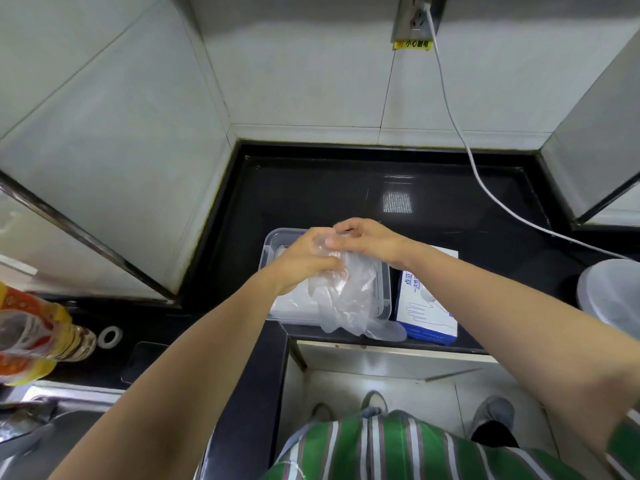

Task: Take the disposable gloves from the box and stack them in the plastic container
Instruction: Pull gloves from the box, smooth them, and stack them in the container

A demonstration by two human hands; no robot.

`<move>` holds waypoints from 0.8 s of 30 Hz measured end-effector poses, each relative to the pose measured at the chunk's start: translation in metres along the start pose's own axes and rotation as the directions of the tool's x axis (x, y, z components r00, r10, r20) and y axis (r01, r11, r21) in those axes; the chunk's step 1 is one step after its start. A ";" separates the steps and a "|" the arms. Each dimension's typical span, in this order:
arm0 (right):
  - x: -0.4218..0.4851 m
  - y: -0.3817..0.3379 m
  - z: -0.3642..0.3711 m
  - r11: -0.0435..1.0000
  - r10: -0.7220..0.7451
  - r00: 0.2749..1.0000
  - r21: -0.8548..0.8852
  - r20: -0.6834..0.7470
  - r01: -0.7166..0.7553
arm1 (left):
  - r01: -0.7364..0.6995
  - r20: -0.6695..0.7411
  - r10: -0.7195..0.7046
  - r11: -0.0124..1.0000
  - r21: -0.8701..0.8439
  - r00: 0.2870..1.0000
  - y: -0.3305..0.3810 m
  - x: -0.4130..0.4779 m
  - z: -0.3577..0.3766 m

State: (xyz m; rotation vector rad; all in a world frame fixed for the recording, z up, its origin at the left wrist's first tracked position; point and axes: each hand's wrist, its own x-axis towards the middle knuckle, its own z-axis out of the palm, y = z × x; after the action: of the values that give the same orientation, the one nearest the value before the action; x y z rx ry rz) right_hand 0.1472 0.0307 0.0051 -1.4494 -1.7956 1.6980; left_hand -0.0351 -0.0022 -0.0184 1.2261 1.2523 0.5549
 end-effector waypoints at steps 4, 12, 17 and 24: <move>0.005 0.006 0.002 0.995 -0.081 0.995 0.047 -0.059 0.084 | 0.088 -0.169 -0.097 0.994 -0.057 0.981 0.004 -0.004 0.000; 0.012 0.016 0.008 0.979 -0.003 0.866 0.174 -0.500 0.104 | 0.171 -0.008 -0.191 0.895 -0.412 0.982 -0.020 -0.016 -0.039; 0.011 0.023 0.021 0.974 0.076 0.861 0.223 -0.503 0.044 | 0.119 -0.167 -0.212 0.889 -0.442 0.963 -0.022 -0.014 -0.034; 0.005 0.025 0.034 0.979 0.087 0.846 0.204 -0.526 0.026 | -0.118 -0.611 -0.007 0.979 -0.164 0.792 -0.012 -0.008 -0.012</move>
State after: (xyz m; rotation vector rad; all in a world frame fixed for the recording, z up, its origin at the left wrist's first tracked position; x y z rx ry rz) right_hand 0.1302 0.0098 -0.0284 -1.6539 -1.2632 1.2655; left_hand -0.0520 -0.0080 -0.0240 0.9410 1.6534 1.1588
